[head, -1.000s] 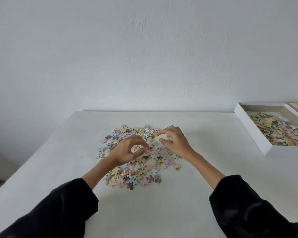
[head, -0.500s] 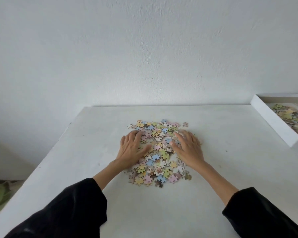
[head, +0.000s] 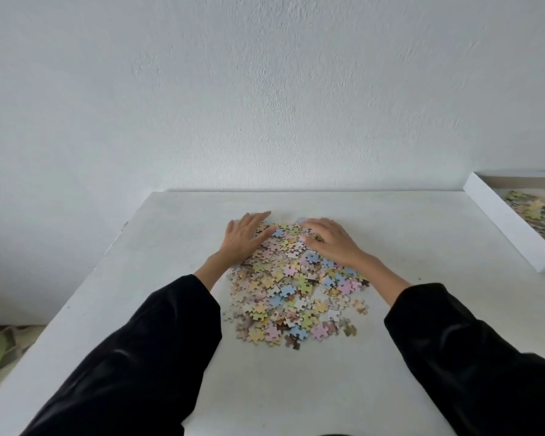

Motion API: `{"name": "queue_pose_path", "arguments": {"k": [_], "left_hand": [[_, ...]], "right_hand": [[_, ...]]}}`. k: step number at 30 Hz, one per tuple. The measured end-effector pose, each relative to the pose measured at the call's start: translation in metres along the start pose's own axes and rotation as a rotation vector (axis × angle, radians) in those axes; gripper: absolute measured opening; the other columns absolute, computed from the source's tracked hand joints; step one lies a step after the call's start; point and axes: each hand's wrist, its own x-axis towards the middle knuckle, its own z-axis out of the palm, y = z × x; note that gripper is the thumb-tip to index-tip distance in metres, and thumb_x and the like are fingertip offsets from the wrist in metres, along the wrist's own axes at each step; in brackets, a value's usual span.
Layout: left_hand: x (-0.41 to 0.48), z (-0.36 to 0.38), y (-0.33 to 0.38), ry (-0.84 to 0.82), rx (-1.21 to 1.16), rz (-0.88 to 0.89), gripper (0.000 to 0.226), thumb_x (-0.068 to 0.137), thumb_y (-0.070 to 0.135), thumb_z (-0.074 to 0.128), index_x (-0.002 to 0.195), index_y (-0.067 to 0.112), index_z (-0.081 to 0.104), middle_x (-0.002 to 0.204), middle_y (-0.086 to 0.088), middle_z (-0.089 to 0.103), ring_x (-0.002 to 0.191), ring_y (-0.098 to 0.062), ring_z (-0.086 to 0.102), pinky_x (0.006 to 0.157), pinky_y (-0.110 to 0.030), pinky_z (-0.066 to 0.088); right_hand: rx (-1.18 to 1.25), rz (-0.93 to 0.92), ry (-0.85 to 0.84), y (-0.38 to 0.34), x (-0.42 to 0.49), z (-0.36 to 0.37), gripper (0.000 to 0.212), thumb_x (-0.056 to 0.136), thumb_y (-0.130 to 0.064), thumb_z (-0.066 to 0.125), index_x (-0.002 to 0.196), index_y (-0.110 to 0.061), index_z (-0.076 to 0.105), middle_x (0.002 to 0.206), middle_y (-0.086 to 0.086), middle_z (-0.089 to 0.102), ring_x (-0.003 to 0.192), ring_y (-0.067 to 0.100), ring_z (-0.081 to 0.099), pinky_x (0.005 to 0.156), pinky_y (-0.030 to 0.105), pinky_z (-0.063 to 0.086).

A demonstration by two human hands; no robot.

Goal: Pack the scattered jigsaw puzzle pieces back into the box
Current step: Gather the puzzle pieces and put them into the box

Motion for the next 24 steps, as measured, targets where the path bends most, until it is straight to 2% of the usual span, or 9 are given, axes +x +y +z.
{"name": "queue_pose_path", "arguments": {"k": [2, 5, 7, 9, 11, 13, 16, 21, 24], "left_hand": [[-0.002, 0.001, 0.0, -0.044, -0.047, 0.071, 0.101, 0.062, 0.09, 0.0, 0.139, 0.033, 0.034, 0.148, 0.001, 0.035, 0.14, -0.019, 0.023, 0.114, -0.05, 0.01], [-0.014, -0.007, 0.002, -0.092, -0.179, 0.133, 0.081, 0.075, 0.082, 0.02, 0.134, 0.031, 0.043, 0.139, 0.002, 0.046, 0.128, -0.014, 0.04, 0.109, -0.049, 0.029], [-0.028, -0.016, 0.003, -0.118, -0.204, 0.144, 0.078, 0.074, 0.079, 0.03, 0.135, 0.032, 0.041, 0.14, 0.001, 0.044, 0.124, -0.011, 0.04, 0.109, -0.046, 0.031], [-0.042, -0.022, 0.001, -0.136, -0.105, 0.2, 0.087, 0.065, 0.087, 0.032, 0.138, 0.039, 0.033, 0.145, 0.0, 0.034, 0.129, -0.012, 0.031, 0.11, -0.046, 0.024], [-0.055, -0.024, 0.0, -0.213, -0.021, 0.226, 0.099, 0.055, 0.091, 0.036, 0.141, 0.045, 0.019, 0.151, -0.004, 0.018, 0.138, -0.021, 0.017, 0.111, -0.05, 0.014], [-0.064, -0.019, 0.001, -0.305, 0.043, 0.224, 0.111, 0.045, 0.093, 0.041, 0.141, 0.05, 0.004, 0.155, -0.002, 0.001, 0.143, -0.024, -0.002, 0.112, -0.054, 0.0], [-0.068, -0.009, 0.007, -0.309, 0.116, 0.227, 0.118, 0.039, 0.096, 0.039, 0.139, 0.053, -0.007, 0.155, 0.001, -0.007, 0.143, -0.023, -0.013, 0.11, -0.054, -0.013], [-0.069, 0.003, 0.006, -0.126, 0.175, 0.272, 0.12, 0.045, 0.097, 0.032, 0.146, 0.038, 0.005, 0.154, 0.001, 0.011, 0.142, -0.02, 0.01, 0.115, -0.046, 0.01], [-0.071, 0.004, 0.008, -0.084, 0.145, 0.246, 0.121, 0.048, 0.093, 0.036, 0.147, 0.031, 0.007, 0.15, 0.002, 0.022, 0.137, -0.019, 0.019, 0.112, -0.039, 0.016]], "right_hand": [[0.009, -0.047, -0.016, -0.002, -0.003, -0.001, 0.046, 0.095, -0.043, 0.036, 0.138, -0.026, 0.038, 0.149, 0.003, 0.031, 0.139, 0.02, 0.024, 0.116, 0.043, 0.013], [0.104, -0.075, -0.002, -0.007, -0.015, -0.006, 0.043, 0.094, -0.042, 0.039, 0.131, -0.022, 0.048, 0.143, 0.005, 0.04, 0.134, 0.018, 0.033, 0.113, 0.046, 0.022], [0.137, -0.085, -0.03, -0.009, -0.027, -0.009, 0.061, 0.084, -0.061, 0.036, 0.133, -0.026, 0.045, 0.145, 0.005, 0.036, 0.135, 0.019, 0.03, 0.113, 0.046, 0.022], [0.071, -0.108, -0.105, -0.01, -0.039, -0.009, 0.094, 0.062, -0.085, 0.026, 0.141, -0.035, 0.028, 0.153, 0.004, 0.02, 0.141, 0.021, 0.017, 0.113, 0.047, 0.016], [-0.045, -0.131, -0.172, -0.009, -0.046, -0.003, 0.115, 0.043, -0.097, 0.021, 0.143, -0.042, 0.004, 0.156, 0.003, -0.001, 0.143, 0.024, 0.001, 0.113, 0.05, 0.009], [-0.125, -0.133, -0.231, -0.01, -0.047, 0.004, 0.121, 0.034, -0.098, 0.025, 0.137, -0.05, -0.016, 0.154, 0.002, -0.019, 0.142, 0.027, -0.013, 0.112, 0.052, -0.002], [-0.21, -0.138, -0.237, -0.013, -0.045, 0.01, 0.123, 0.036, -0.093, 0.031, 0.135, -0.047, -0.025, 0.15, 0.001, -0.03, 0.14, 0.029, -0.02, 0.109, 0.046, -0.009], [-0.294, -0.189, -0.077, -0.011, -0.04, 0.02, 0.119, 0.041, -0.096, 0.011, 0.142, -0.039, -0.013, 0.156, -0.002, -0.008, 0.143, 0.026, 0.006, 0.114, 0.045, 0.008], [-0.286, -0.197, -0.025, -0.013, -0.042, 0.019, 0.114, 0.049, -0.093, 0.013, 0.146, -0.034, 0.001, 0.153, -0.003, 0.014, 0.138, 0.02, 0.018, 0.112, 0.041, 0.018]]}}
